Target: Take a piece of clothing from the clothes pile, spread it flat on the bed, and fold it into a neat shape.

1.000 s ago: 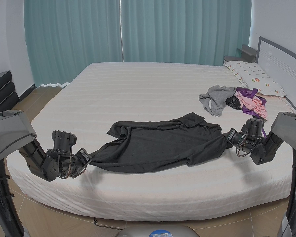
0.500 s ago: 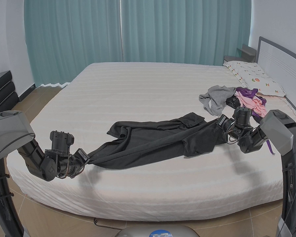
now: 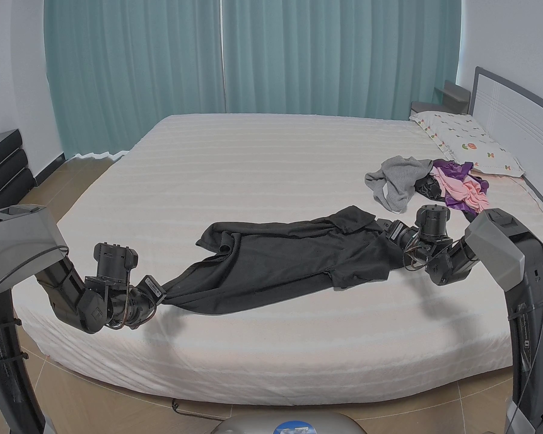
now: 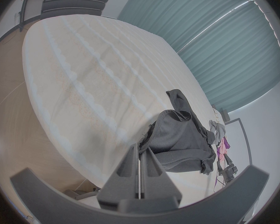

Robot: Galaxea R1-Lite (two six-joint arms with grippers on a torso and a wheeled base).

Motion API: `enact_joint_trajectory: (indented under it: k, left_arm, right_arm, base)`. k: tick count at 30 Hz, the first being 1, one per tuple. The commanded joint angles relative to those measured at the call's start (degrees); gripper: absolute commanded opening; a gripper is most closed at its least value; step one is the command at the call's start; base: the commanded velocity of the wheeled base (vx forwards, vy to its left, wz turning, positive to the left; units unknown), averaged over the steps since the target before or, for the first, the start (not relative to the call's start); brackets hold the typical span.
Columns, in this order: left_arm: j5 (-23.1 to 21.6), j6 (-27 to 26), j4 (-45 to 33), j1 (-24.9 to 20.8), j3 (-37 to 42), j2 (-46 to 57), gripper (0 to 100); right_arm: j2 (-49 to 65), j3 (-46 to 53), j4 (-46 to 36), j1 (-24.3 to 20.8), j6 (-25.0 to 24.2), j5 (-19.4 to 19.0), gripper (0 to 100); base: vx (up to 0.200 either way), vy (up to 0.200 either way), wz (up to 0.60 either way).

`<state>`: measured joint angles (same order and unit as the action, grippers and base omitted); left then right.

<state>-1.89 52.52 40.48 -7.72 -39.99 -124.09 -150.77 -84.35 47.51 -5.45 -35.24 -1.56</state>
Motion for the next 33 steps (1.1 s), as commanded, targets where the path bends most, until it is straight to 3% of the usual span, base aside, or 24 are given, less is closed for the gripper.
enact_joint_trajectory:
  k: [1, 3, 4, 7, 14, 19, 33]
  left_arm:
    - [0.0, 0.0, 0.0, 0.0, 0.0, -0.4, 0]
    - [0.0, 0.0, 0.0, 0.0, 0.0, -0.4, 0]
    - [-0.1, 0.0, 0.0, 0.0, 0.0, -0.4, 0]
    - [-0.2, 0.0, 0.0, 0.0, 0.0, -0.3, 0]
    - [-1.3, 0.2, 0.0, 0.0, -0.3, -0.5, 0]
    - [-4.7, 0.4, -0.1, 0.0, -0.2, -1.0, 0]
    - [-4.7, 0.3, 0.0, -0.4, -0.8, -2.3, 0]
  right_arm:
    - [6.1, 5.5, 0.2, 1.1, -0.4, -2.0, 100]
    - [6.1, 5.5, 0.2, 1.1, -0.4, -2.0, 100]
    - [11.5, 13.9, 0.5, 1.1, -1.2, -5.6, 100]
    - [15.2, 21.6, 1.0, 0.4, -4.6, -7.8, 100]
    - [16.5, 31.5, 5.3, -1.3, -11.3, -9.6, 100]
    - [13.5, 31.4, 6.0, -2.9, -12.6, -9.8, 100]
    - [10.5, 26.2, 1.2, -5.5, -13.4, -11.0, 100]
  base:
    - [0.0, 0.0, 0.0]
    - [0.0, 0.0, 0.0]
    - [0.0, 0.0, 0.0]
    - [0.0, 0.0, 0.0]
    - [0.0, 0.0, 0.0]
    - [0.0, 0.0, 0.0]
    - [0.0, 0.0, 0.0]
